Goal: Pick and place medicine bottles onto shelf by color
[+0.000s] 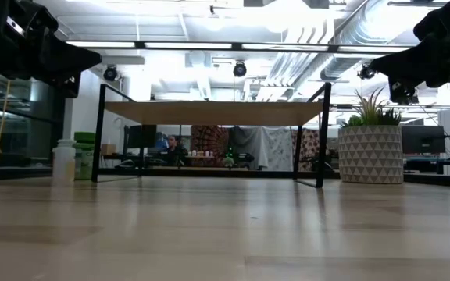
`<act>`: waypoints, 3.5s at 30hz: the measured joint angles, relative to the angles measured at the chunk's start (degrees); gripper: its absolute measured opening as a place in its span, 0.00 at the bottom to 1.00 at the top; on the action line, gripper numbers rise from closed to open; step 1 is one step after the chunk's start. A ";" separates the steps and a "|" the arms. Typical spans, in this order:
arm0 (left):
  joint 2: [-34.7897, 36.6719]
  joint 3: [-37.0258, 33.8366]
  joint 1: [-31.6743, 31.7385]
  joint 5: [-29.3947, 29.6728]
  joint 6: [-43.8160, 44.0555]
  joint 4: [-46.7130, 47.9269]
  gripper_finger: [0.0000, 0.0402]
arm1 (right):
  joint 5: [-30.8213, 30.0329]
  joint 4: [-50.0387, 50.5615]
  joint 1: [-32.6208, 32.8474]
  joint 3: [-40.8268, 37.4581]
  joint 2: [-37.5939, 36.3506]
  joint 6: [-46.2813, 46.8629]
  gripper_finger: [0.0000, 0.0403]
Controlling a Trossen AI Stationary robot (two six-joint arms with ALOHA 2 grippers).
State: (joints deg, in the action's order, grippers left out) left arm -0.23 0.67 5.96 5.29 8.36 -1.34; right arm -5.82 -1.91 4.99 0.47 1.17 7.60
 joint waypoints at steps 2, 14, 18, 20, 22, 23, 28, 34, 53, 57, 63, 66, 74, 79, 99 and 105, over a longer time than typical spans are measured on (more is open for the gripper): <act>0.00 0.00 0.02 -0.01 0.00 0.02 0.01 | 0.00 0.00 0.00 0.00 0.00 -0.07 0.00; 0.00 -0.01 0.02 -0.01 0.00 0.00 0.01 | 0.00 0.00 -0.01 0.00 0.00 0.00 0.00; 0.01 -0.01 0.01 -0.01 -0.01 0.00 0.01 | 0.00 0.00 0.00 -0.01 -0.01 0.00 0.00; 0.02 -0.01 0.02 -0.01 -0.02 0.02 0.01 | 0.00 0.00 0.00 -0.02 0.00 -0.05 0.00; 0.02 -0.01 0.00 -0.01 -0.02 0.00 0.01 | 0.00 0.00 0.00 -0.02 0.00 -0.04 0.00; 0.01 -0.01 0.02 0.00 0.00 0.01 0.01 | 0.00 0.00 -0.01 0.00 -0.01 0.00 0.00; 0.00 -0.01 0.02 -0.01 -0.01 0.00 0.01 | -1.51 -0.23 -0.11 -0.01 0.00 -1.04 0.00; 0.01 0.00 0.00 0.00 -0.01 0.00 0.01 | -6.77 -14.20 -0.11 -0.02 0.26 1.21 0.00; 0.00 -0.01 0.01 -0.01 -0.01 0.00 0.01 | -12.28 3.93 -0.09 31.93 28.48 7.67 0.33; 0.01 0.00 0.00 -0.01 -0.01 0.00 0.01 | -12.15 25.48 -0.09 43.85 34.51 12.67 0.53; 0.00 -0.01 0.02 0.01 0.00 0.00 0.01 | -4.52 51.57 -0.06 58.92 43.22 26.91 0.72; 0.01 -0.01 0.01 -0.01 -0.01 0.00 0.01 | -1.60 62.54 1.39 63.05 46.93 37.99 0.75; 0.00 -0.01 0.00 -0.01 0.00 0.00 0.01 | 2.17 78.87 17.70 63.51 55.95 67.48 0.75; 0.00 -0.01 0.00 -0.01 -0.01 0.00 0.01 | 2.71 79.01 30.80 63.50 61.50 82.70 0.75; 0.00 -0.01 0.01 0.00 0.00 0.00 0.01 | 4.49 69.05 52.18 63.47 80.44 106.54 0.75; 0.00 -0.01 0.00 -0.01 0.00 0.00 0.01 | 4.09 65.24 52.17 63.47 82.91 106.55 0.75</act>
State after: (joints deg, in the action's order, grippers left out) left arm -0.23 0.67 5.96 5.28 8.36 -1.34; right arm -1.73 63.33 57.17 63.94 84.08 114.15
